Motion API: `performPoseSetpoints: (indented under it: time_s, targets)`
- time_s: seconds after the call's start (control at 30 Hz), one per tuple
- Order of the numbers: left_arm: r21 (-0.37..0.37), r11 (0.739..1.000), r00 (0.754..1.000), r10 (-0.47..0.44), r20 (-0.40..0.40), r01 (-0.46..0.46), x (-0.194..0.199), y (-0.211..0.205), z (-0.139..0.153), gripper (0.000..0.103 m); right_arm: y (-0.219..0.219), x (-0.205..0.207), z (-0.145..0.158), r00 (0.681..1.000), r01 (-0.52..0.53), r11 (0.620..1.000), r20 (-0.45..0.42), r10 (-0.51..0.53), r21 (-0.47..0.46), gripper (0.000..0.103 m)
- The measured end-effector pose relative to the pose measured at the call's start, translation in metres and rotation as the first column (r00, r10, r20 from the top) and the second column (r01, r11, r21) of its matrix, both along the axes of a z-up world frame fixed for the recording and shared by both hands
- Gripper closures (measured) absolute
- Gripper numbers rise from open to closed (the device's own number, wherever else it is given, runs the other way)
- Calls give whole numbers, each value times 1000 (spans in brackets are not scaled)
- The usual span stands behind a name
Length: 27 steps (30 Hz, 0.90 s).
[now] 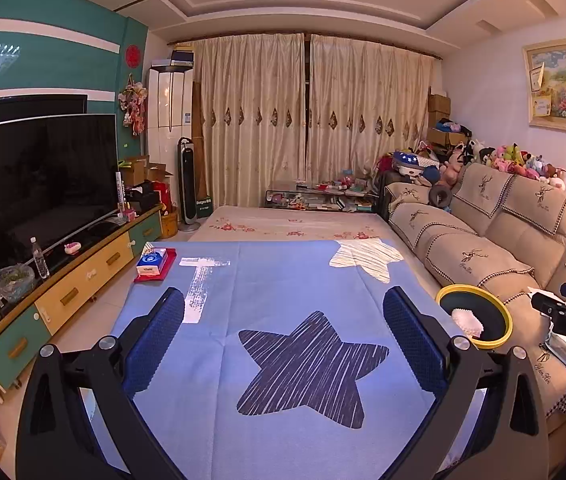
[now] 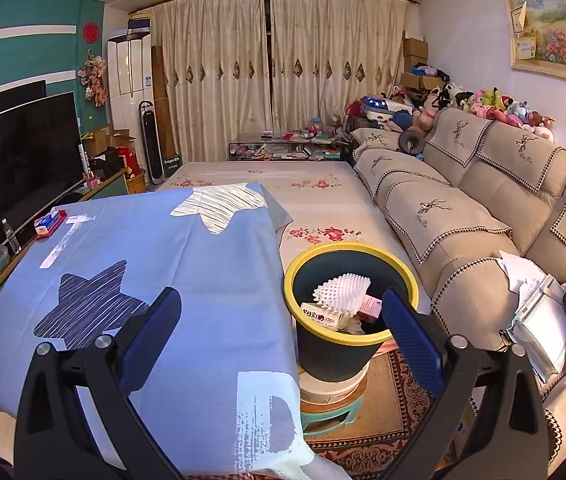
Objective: Collect trash
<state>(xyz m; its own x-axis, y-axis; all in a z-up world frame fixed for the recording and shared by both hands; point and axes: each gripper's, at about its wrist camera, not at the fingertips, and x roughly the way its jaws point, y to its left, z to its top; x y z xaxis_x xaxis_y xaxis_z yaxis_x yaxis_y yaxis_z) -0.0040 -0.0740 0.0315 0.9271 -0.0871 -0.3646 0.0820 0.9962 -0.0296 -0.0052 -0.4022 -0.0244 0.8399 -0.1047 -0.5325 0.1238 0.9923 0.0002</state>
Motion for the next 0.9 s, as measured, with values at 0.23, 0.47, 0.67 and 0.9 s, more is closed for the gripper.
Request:
performPoseSetpoints:
  time_s: [0.23,0.47,0.67,0.9]
  targets:
    - [-3,1000,1000,-1,-5,1,0,-1,-1,5,-1,2,-2,1000,-2,1000,-5,2,5,7]
    - [-3,1000,1000,0,-8,0,3,1,-3,5,0,3,-4,1000,-2,1000,-8,2,8,7]
    - [-5,1000,1000,-1,-14,1,4,0,-5,5,0,4,-6,1000,-1,1000,-11,1,9,7]
    - [-6,1000,1000,-2,-14,2,4,0,-6,5,0,4,-6,1000,0,1000,-12,0,12,7]
